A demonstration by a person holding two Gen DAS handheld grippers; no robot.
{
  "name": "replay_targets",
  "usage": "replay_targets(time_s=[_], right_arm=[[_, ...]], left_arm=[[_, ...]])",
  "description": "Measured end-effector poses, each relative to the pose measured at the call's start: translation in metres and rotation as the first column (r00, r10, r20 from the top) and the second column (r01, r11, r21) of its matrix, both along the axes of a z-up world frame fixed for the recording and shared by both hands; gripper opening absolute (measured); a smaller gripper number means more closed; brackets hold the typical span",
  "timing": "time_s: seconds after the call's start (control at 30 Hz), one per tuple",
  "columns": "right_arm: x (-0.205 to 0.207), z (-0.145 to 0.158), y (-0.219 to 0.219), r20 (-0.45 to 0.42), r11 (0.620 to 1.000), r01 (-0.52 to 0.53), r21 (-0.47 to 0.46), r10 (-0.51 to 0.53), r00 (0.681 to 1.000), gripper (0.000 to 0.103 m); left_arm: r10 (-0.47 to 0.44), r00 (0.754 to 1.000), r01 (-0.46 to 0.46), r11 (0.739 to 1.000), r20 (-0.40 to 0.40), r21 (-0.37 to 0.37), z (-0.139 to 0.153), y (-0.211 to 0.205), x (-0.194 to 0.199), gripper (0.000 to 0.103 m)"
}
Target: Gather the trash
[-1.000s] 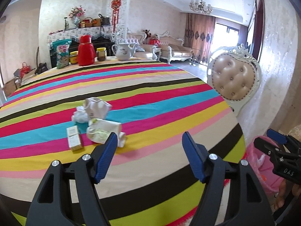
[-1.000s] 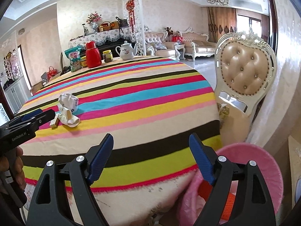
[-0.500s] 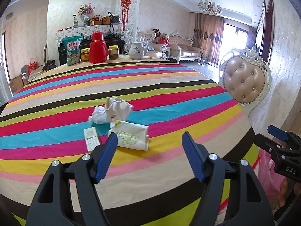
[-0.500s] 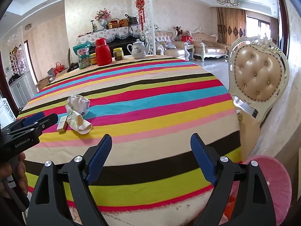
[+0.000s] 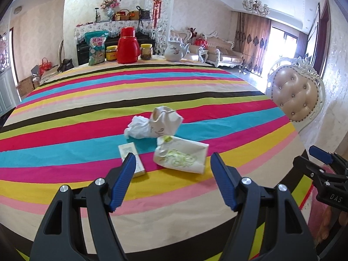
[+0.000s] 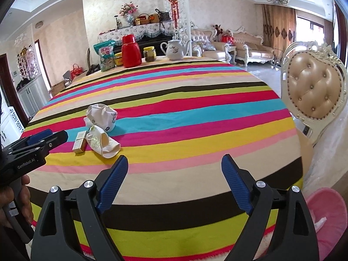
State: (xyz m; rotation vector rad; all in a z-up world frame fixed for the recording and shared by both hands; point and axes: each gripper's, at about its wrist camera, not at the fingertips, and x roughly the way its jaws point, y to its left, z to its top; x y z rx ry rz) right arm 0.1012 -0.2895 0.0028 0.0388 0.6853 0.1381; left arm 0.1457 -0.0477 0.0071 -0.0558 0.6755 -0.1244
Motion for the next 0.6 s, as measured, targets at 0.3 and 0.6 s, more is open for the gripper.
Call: replay_targets(time_s=[0.3, 0.6], right_arm=[[0.018, -0.006, 0.019, -0.024, 0.999, -0.046, 0.004, 0.046, 0.999, 0.084], [0.035, -0.012, 0.05, -0.039, 0.993, -0.12, -0.004, 0.12, 0.992, 0.085]], left_arm=[[0.019, 0.999, -0.019, 1.0, -0.038, -0.006, -0.01, 0.018, 0.018, 0.068], [0.046, 0.993, -0.047, 0.999, -0.106, -0.007, -0.03, 0.033, 0.036, 0.068]])
